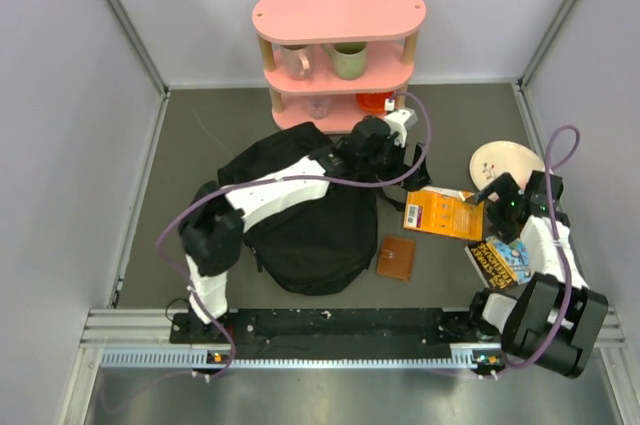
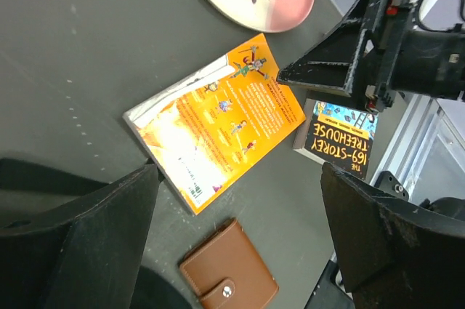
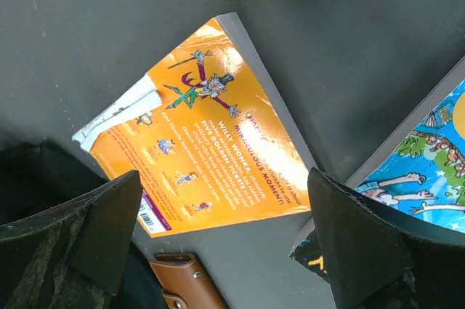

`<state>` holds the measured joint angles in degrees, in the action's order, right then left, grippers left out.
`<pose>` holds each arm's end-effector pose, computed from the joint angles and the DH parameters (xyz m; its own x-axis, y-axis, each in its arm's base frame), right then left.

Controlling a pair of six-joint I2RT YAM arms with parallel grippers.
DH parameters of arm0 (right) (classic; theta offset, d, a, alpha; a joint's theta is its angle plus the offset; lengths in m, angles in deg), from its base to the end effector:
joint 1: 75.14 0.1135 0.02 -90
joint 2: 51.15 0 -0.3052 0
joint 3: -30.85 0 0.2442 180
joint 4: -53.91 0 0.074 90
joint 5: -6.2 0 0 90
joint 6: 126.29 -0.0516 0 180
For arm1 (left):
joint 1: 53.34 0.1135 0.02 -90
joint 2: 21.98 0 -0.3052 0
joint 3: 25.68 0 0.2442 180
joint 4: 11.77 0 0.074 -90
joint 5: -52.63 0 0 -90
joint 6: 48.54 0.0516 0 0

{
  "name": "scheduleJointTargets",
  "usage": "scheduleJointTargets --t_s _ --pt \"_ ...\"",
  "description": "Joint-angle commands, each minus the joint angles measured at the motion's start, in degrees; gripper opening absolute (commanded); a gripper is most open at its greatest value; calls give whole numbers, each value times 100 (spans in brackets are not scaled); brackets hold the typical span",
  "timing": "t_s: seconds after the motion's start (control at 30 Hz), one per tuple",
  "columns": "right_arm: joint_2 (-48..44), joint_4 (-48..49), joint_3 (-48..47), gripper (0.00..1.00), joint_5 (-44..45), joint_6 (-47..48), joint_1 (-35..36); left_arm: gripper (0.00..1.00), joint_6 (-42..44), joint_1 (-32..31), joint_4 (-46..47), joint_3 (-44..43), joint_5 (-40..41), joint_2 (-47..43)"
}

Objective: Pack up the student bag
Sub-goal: Pick up the book from the center of the board.

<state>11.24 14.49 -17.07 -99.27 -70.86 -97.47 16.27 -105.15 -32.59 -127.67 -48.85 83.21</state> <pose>0.1791 -0.0587 0.2230 -0.4901 0.7925 -0.3630 0.6058 0.6091 0.5118 0.2748 -0.3660 0.3437 -0.6034 0.0924 -0.7921 0.6916 0.5552 -0.4621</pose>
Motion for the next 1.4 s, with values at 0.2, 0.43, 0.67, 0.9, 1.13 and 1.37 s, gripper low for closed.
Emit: scheduleJointTargets --t_s 0.2,0.43,0.67,0.9,1.13,1.37 --pt "590 734 -147 95 237 73 -140 96 -768 -57 492 -812 -302 1302" --pt "1091 1279 82 93 -220 64 -132 96 -847 -48 299 -794 49 1715" --pt "1144 1403 266 92 -519 12 -140 96 -829 -31 -211 -900 173 2050" --pt "1319 1614 398 89 -1019 29 -132 95 -1075 -22 122 -847 -486 2313" --pt "1232 1702 530 74 -1634 20 -140 94 -1242 13 368 -699 -855 2428" --pt "855 1816 522 59 -2224 -103 -140 78 -1296 66 571 -601 -970 2235"
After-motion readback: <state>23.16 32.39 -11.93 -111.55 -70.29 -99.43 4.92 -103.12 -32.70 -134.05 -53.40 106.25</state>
